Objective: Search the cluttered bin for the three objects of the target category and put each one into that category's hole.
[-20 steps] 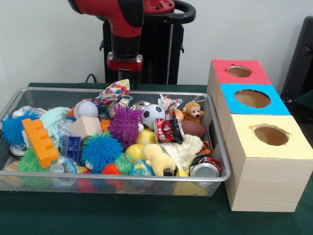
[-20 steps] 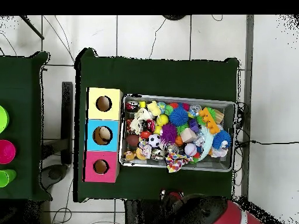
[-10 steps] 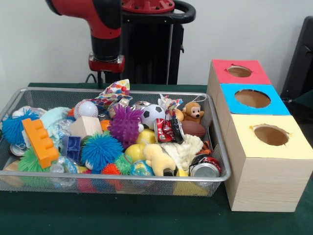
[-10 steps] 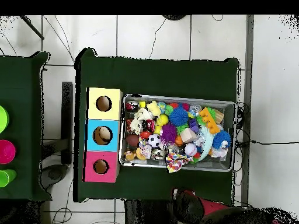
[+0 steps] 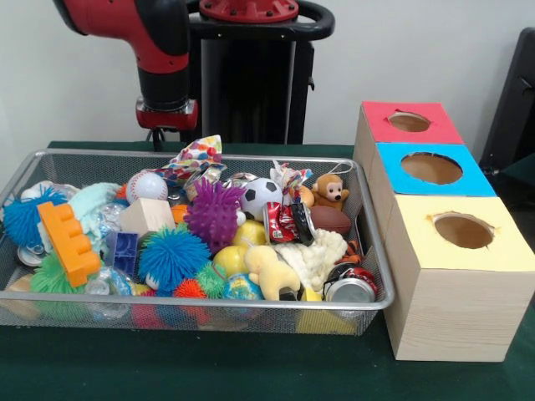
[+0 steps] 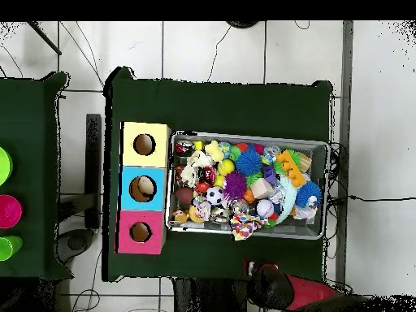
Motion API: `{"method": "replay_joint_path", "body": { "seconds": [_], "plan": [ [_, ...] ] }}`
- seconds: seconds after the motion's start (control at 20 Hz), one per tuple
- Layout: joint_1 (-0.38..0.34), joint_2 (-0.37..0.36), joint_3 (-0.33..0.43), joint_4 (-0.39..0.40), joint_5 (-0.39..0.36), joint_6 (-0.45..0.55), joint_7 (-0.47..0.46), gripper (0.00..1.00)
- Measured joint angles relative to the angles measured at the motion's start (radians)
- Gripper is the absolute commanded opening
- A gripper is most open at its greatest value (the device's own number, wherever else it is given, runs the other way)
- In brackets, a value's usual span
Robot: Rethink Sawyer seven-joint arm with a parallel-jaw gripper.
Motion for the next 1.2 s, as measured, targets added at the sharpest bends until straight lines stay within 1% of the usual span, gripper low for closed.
{"method": "replay_joint_path", "body": {
  "seconds": [0.25, 0.7, 0.9, 1.0, 1.2],
  "plan": [
    [-0.001, -0.002, 0.005, -0.005, -0.016, 0.011, 0.0, 1.0],
    [-0.024, -0.017, 0.044, -0.023, -0.019, 0.115, 0.0, 1.0],
    [-0.029, -0.051, 0.063, -0.022, -0.02, 0.178, 0.0, 1.0],
    [-0.029, -0.093, 0.076, -0.019, -0.02, 0.238, 0.0, 1.0],
    [-0.029, -0.156, 0.092, -0.013, -0.018, 0.313, 0.0, 1.0]
  ]
}}
